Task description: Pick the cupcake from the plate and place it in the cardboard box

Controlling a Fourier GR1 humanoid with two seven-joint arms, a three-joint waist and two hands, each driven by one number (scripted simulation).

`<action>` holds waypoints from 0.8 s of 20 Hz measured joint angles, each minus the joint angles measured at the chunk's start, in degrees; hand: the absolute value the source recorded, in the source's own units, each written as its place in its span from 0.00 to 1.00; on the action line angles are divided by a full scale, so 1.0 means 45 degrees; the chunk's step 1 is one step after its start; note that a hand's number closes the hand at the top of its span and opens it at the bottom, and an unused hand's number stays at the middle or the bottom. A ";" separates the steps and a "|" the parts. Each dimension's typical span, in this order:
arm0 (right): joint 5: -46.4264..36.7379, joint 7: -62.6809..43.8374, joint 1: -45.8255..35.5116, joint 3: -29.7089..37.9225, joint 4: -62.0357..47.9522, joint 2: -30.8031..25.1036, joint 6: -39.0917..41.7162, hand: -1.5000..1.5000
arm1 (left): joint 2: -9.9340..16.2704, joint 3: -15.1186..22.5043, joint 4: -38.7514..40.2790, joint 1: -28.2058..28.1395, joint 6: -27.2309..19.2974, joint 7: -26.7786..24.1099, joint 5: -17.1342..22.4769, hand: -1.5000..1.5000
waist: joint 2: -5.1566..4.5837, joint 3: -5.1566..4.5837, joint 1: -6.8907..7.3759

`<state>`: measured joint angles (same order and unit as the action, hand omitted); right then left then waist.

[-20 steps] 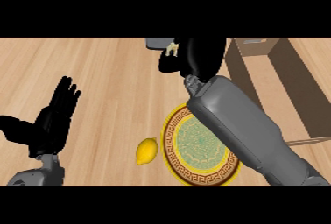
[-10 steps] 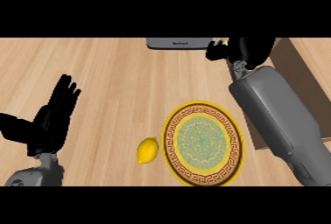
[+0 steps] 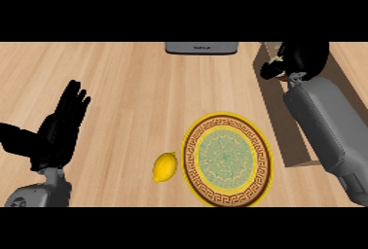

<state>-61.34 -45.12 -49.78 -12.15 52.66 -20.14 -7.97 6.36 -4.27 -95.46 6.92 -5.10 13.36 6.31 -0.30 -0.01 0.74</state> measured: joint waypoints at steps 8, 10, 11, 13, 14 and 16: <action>0.1177 0.1610 0.0007 0.1285 -0.2461 -0.0269 0.0917 0.00 | -0.0153 0.0091 0.0232 0.0086 -0.0080 -0.0222 -0.0163 0.50 | 0.0012 -0.0009 0.0033; 0.1217 0.2385 0.0234 0.1548 -0.2715 -0.0293 -0.0232 0.00 | -0.0073 0.0028 0.0040 -0.0027 -0.0018 -0.0136 -0.0090 0.50 | -0.0001 0.0001 0.0081; 0.1191 0.2669 0.0298 0.1652 -0.2745 -0.0259 -0.0922 0.00 | -0.0033 0.0003 -0.0027 -0.0005 0.0033 -0.0059 -0.0023 0.50 | -0.0013 0.0007 0.0104; 0.1207 0.3302 0.0359 0.1846 -0.2504 -0.0281 -0.2136 0.00 | -0.0005 -0.0021 -0.0005 0.0077 0.0006 0.0004 -0.0042 0.50 | -0.0016 0.0016 0.0066; 0.1321 0.3713 0.0423 0.2027 -0.2307 -0.0418 -0.2691 0.00 | -0.0035 -0.0015 0.0003 0.0064 -0.0031 -0.0008 -0.0065 0.50 | -0.0010 0.0020 0.0029; 0.1606 0.4294 0.0473 0.2392 -0.1950 -0.0338 -0.3810 0.00 | -0.0099 0.0032 0.0037 -0.0025 -0.0040 -0.0133 -0.0111 0.50 | -0.0001 0.0021 0.0005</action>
<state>-54.11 -25.79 -47.65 -1.39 43.88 -21.66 -25.12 5.91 -4.13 -95.30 6.81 -5.28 12.77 5.81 -0.30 0.09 0.76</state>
